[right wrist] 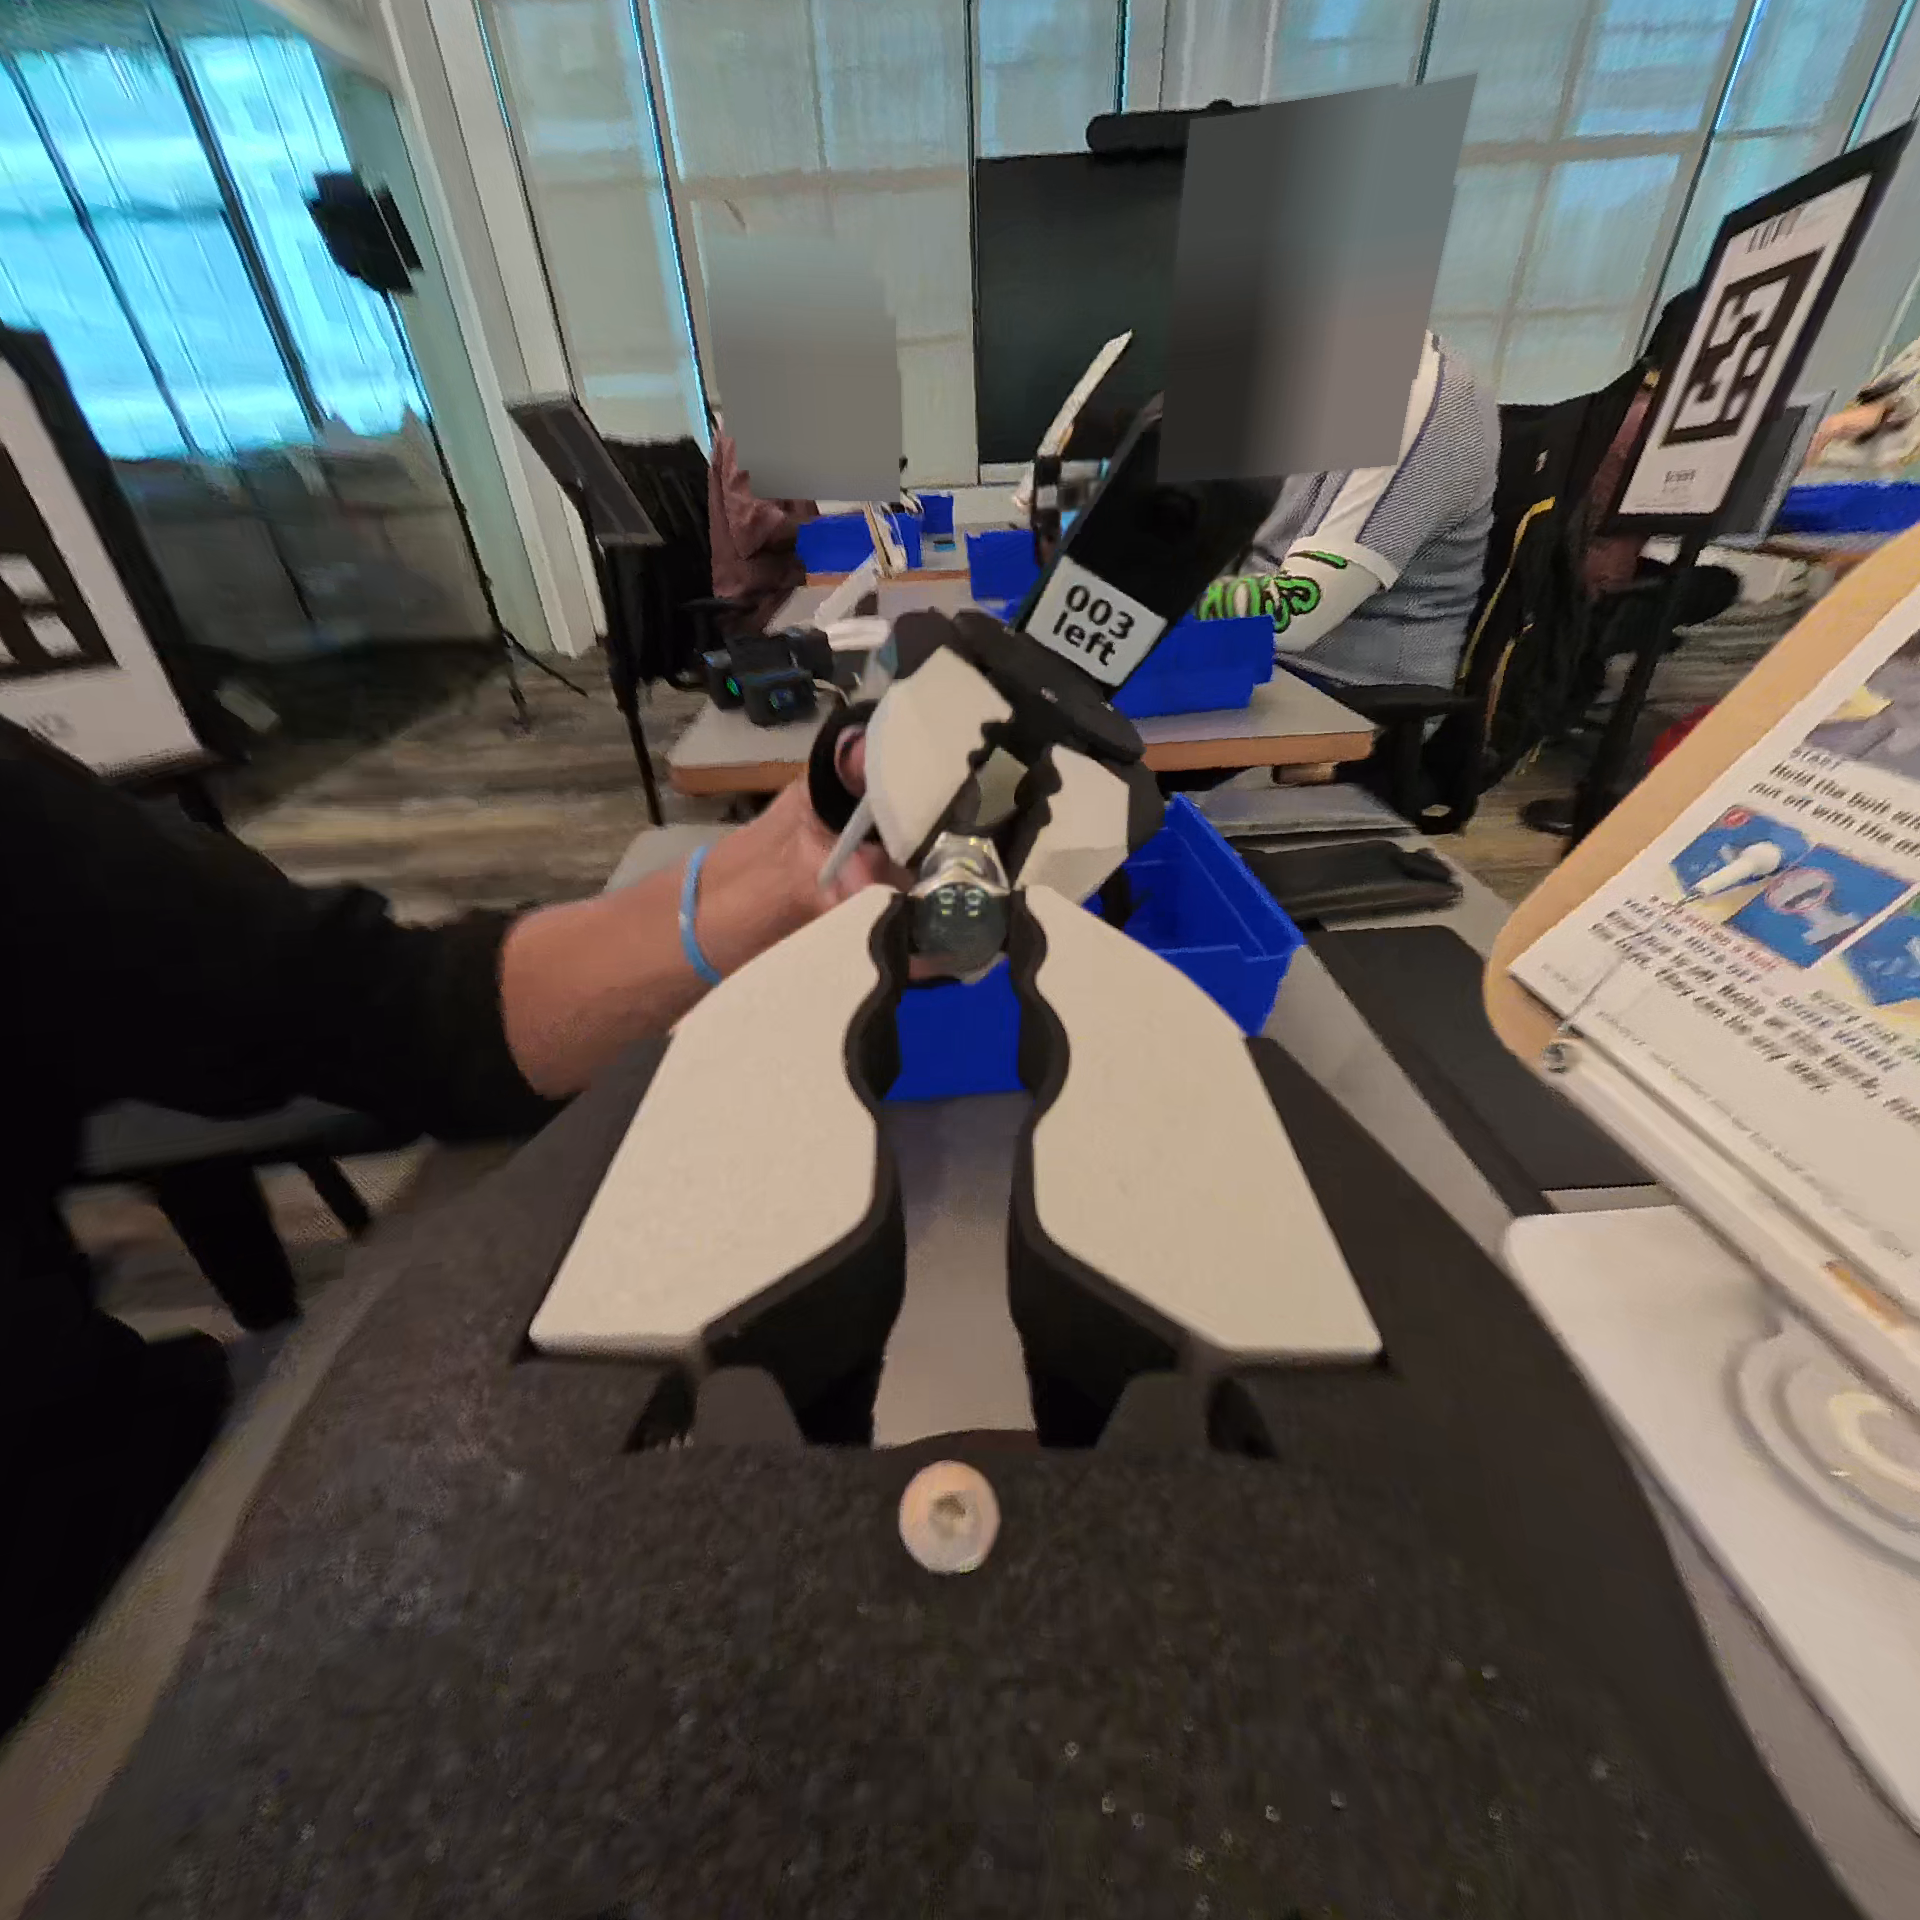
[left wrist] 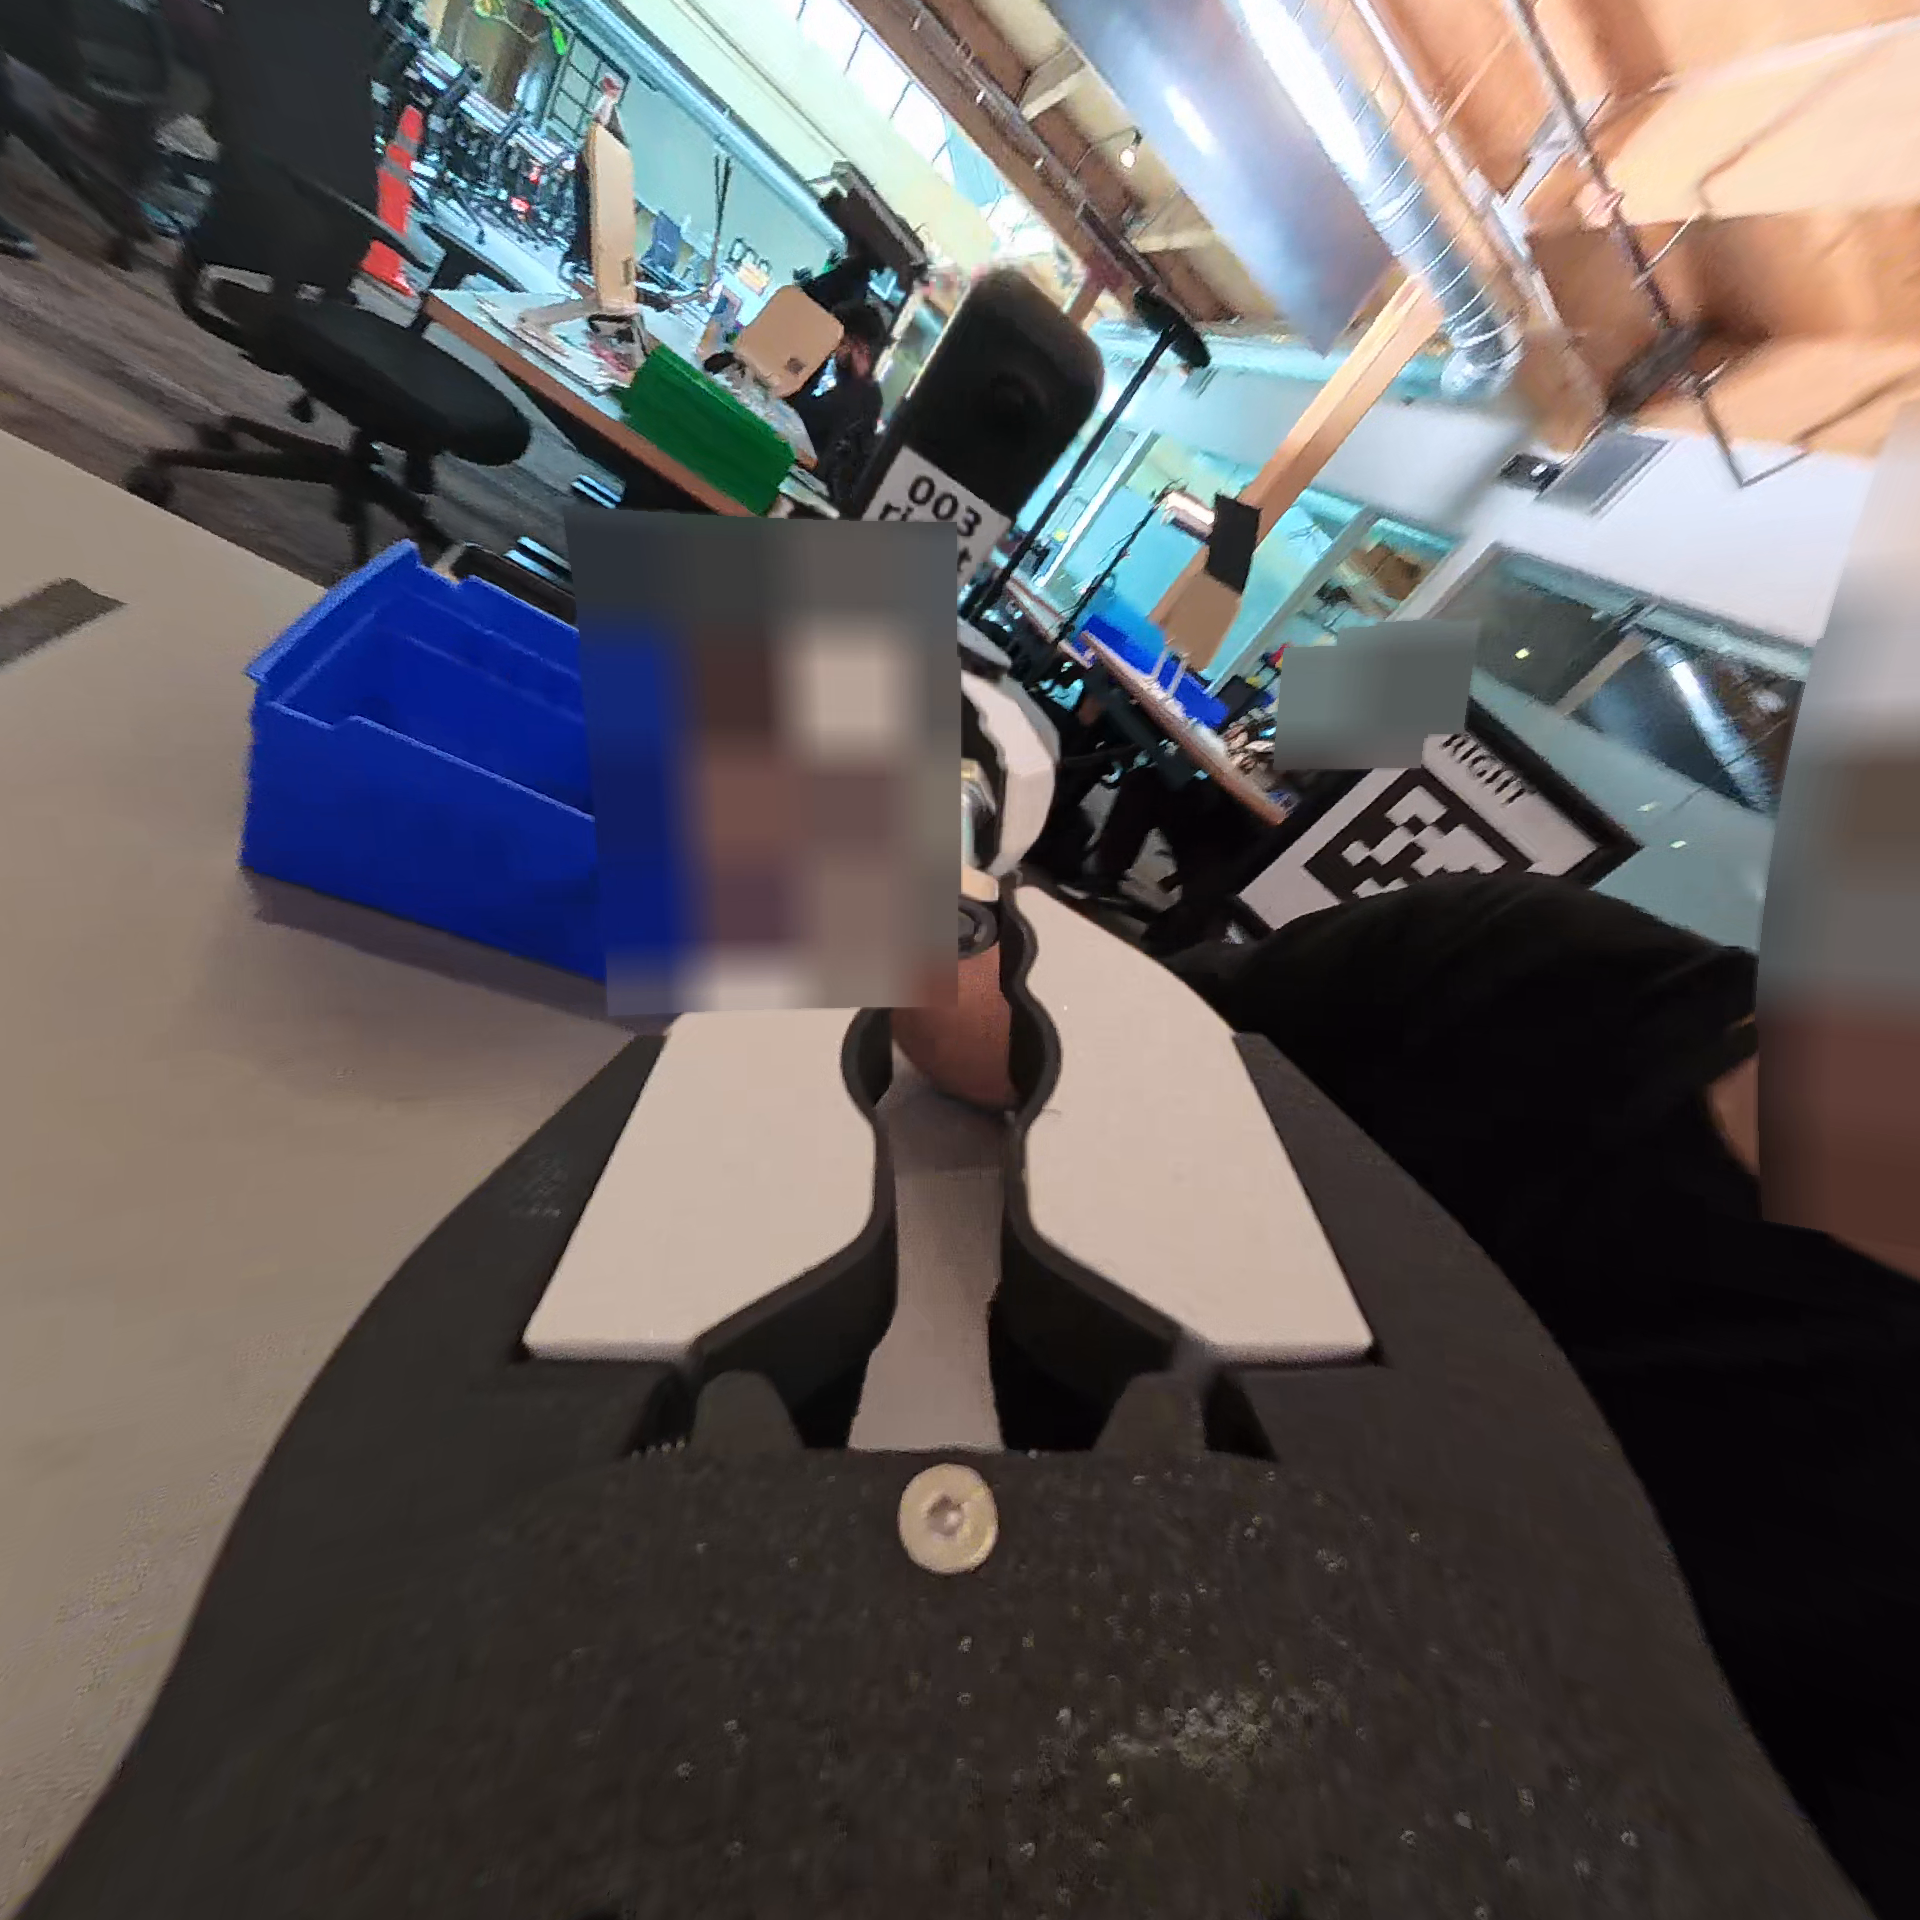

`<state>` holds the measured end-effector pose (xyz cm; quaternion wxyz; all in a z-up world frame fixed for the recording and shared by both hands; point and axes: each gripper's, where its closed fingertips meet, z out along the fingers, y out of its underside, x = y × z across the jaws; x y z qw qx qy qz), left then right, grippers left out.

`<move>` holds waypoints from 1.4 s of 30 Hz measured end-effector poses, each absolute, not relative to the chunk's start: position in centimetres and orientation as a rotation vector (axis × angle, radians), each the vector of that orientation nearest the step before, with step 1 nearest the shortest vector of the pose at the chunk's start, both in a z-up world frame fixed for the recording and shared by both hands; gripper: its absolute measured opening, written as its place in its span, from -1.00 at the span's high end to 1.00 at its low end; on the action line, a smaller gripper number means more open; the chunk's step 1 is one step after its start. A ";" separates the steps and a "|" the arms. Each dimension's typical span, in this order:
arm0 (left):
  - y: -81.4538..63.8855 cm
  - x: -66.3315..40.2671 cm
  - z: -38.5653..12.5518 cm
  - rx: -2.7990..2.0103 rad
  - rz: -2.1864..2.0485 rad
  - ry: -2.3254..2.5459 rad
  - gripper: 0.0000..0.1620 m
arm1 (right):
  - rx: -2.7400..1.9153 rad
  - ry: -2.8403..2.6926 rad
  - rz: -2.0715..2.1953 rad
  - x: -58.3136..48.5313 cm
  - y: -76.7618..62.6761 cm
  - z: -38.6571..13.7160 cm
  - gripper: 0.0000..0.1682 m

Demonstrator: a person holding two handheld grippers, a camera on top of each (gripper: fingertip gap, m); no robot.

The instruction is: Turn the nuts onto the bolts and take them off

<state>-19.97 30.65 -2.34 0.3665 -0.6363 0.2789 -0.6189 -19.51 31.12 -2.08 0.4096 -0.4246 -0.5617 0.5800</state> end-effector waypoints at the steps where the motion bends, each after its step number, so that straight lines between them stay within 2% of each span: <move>1: 30.6 -20.0 -2.3 -1.639 -1.607 0.713 0.80 | -1.043 -1.439 1.390 -19.5 31.0 -2.3 0.79; 8: 31.3 -20.8 -3.0 -1.730 -1.727 0.564 0.80 | -0.875 -1.565 0.570 -20.2 32.1 -4.2 0.79; 11: 32.0 -20.8 -3.0 -1.724 -1.745 0.507 0.79 | -0.853 -1.550 0.414 -20.2 32.8 -4.2 0.79; 13: 32.1 -20.8 -2.9 -1.698 -1.658 0.561 0.79 | -0.919 -1.546 0.571 -20.2 32.5 -4.0 0.79; 17: 32.6 -21.9 -2.3 -1.627 -1.244 0.699 0.36 | -1.051 -1.459 0.979 -19.7 32.2 -2.5 0.79; 20: 31.2 -21.9 -3.1 -1.595 -0.937 0.902 0.29 | -1.133 -1.451 1.235 -19.3 31.8 -2.2 0.79; 27: 28.9 -19.7 -3.7 -1.548 -0.756 1.103 0.39 | -1.138 -1.517 1.571 -19.3 29.2 -2.2 0.79; 37: 28.4 -19.5 -3.2 -1.498 -0.722 1.126 0.59 | -1.149 -1.551 1.633 -19.5 28.5 -2.7 0.79; 38: 28.4 -19.5 -3.1 -1.494 -0.726 1.120 0.62 | -1.151 -1.555 1.627 -19.6 28.4 -2.8 0.79; 39: 28.4 -19.5 -3.1 -1.494 -0.732 1.118 0.75 | -1.144 -1.556 1.626 -19.6 28.4 -2.7 0.79; 42: 28.6 -19.7 -3.1 -1.545 -0.787 1.099 0.78 | -1.140 -1.548 1.593 -19.8 28.6 -2.8 0.79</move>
